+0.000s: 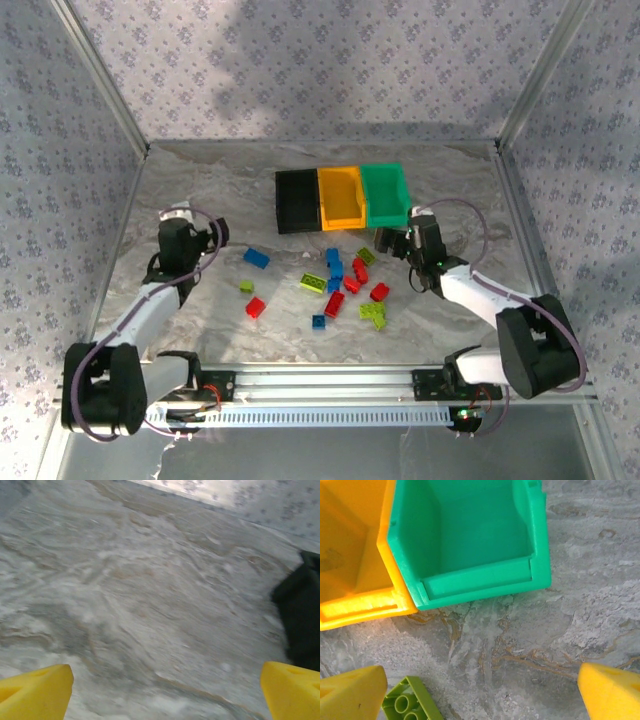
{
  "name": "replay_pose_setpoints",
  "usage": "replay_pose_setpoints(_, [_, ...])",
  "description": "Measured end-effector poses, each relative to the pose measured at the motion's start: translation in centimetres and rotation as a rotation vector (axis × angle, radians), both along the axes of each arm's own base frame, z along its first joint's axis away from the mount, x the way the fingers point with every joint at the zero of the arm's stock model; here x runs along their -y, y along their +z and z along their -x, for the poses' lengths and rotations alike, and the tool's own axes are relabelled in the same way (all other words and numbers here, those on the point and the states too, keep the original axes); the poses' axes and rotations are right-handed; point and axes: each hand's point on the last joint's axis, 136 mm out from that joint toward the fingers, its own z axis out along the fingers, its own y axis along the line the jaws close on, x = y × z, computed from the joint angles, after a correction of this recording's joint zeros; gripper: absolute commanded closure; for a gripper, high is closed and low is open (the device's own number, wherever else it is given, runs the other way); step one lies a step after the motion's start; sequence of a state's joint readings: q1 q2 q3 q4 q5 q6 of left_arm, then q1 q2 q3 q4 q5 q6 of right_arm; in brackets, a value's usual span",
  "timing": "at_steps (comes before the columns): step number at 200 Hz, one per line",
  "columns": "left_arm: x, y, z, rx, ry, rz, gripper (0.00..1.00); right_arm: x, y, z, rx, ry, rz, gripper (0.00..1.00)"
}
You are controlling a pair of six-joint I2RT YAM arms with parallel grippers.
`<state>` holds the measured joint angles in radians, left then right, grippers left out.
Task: Sort the legos into containers by color
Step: Pick up the lego from the middle-left of the table.
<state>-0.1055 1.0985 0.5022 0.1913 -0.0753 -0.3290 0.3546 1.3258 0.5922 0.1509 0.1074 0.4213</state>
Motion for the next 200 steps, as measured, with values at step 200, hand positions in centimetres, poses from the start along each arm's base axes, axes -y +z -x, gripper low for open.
replay_pose_setpoints(200, [32.5,-6.8,17.9,-0.622,-0.962,-0.351,0.36,0.6,-2.1,-0.5,-0.145,-0.013,0.064,0.0])
